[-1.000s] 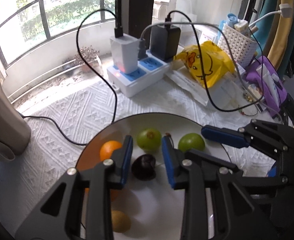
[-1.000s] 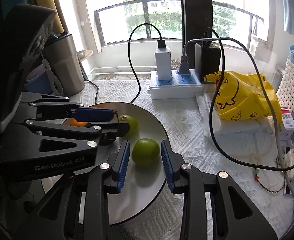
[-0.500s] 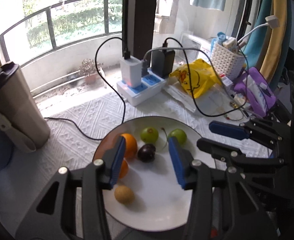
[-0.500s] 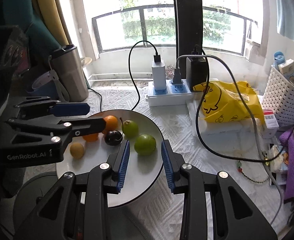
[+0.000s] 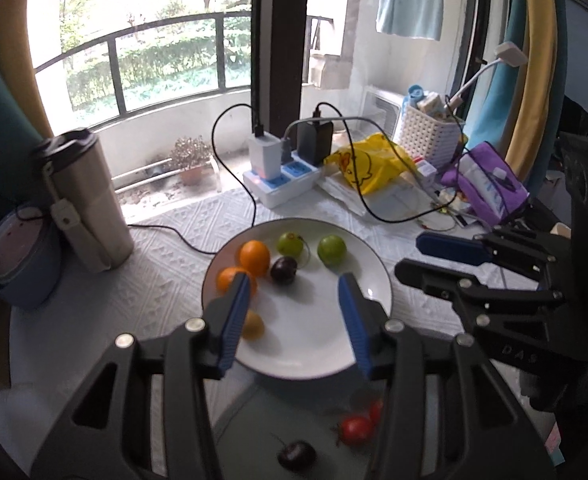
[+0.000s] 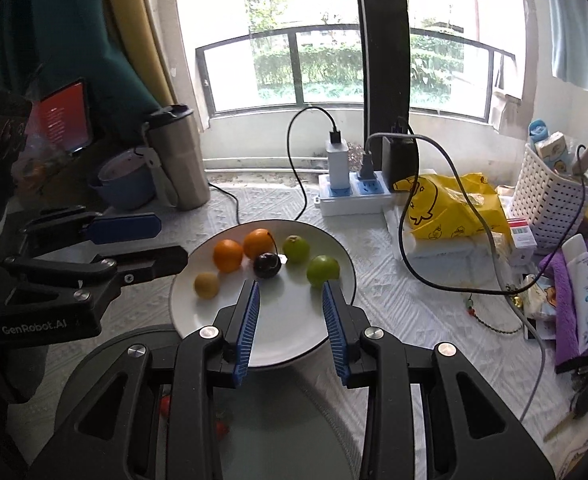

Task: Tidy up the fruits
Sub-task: 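Lower both green fruits onto the plate and open both tools, then move both open tools back over the fruits on the mat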

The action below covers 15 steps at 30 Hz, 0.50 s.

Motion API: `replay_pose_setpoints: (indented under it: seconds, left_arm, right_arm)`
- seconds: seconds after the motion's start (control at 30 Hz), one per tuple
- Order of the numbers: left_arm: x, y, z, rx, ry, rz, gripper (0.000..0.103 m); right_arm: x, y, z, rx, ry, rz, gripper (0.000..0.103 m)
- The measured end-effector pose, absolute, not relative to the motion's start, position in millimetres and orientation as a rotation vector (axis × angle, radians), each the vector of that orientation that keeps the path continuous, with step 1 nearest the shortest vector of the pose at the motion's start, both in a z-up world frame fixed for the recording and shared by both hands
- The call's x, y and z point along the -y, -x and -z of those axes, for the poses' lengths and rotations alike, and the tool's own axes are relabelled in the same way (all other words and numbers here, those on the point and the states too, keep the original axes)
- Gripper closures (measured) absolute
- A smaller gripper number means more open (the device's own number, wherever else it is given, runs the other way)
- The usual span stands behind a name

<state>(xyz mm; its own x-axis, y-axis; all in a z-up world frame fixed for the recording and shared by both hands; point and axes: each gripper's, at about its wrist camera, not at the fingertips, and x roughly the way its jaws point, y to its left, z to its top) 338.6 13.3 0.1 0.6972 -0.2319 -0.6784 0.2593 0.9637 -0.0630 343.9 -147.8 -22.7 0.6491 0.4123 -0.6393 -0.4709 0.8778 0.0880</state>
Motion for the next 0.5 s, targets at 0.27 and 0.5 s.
replay_pose_setpoints:
  seconds: [0.27, 0.5]
  left_arm:
    - [-18, -300, -4, -0.717, 0.0, 0.264, 0.055]
    - [-20, -271, -2, -0.697, 0.015, 0.246, 0.055]
  right_arm:
    - [149, -315, 15, -0.689, 0.088, -0.522, 0.068]
    - [148, -297, 20, -0.699, 0.095, -0.534, 0.068]
